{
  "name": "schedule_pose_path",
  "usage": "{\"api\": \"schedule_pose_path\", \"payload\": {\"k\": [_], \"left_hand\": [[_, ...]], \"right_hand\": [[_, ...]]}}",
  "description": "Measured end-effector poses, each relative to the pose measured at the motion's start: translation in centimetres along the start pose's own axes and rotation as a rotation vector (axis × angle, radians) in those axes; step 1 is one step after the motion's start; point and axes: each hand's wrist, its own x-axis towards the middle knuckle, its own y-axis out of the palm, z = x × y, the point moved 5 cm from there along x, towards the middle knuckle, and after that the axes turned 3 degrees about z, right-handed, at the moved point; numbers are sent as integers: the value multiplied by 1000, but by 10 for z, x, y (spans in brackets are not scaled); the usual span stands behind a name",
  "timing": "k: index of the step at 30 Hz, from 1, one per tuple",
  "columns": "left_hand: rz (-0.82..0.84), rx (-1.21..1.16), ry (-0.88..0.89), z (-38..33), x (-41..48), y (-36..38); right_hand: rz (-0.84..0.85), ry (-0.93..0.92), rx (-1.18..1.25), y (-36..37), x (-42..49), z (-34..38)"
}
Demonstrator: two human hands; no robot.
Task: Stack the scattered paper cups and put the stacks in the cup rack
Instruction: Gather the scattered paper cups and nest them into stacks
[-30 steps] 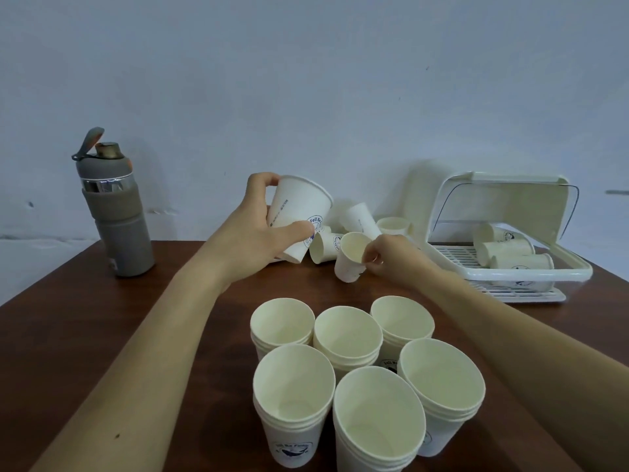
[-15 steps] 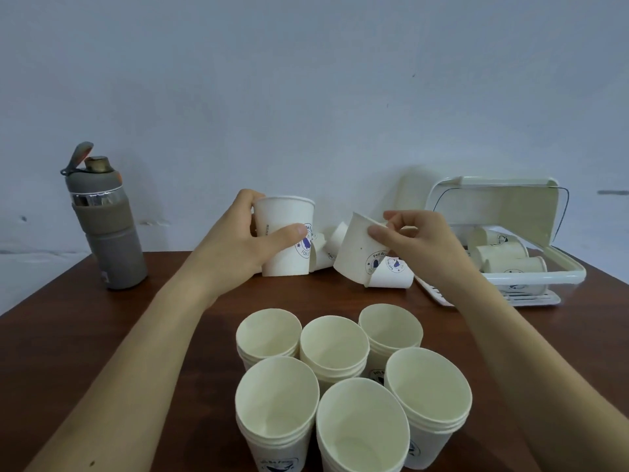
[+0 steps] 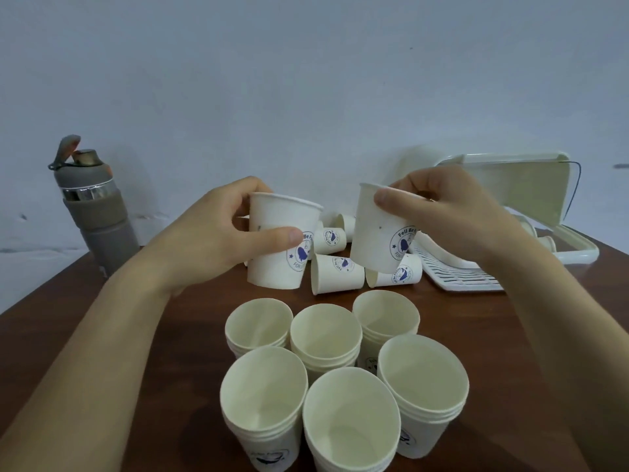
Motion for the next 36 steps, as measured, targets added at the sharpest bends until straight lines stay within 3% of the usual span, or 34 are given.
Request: {"api": "schedule_pose_path", "payload": {"k": [10,20,36], "left_hand": [[91,139,3,-1,-8,-16],[318,248,-97,6,-14,-6],[457,253,-150,16,-16,2]], "right_hand": [[14,2,-78,-7,-4,2],[45,-2,-149,0,-9,9],[59,-7,-174,4,-9,8]]}}
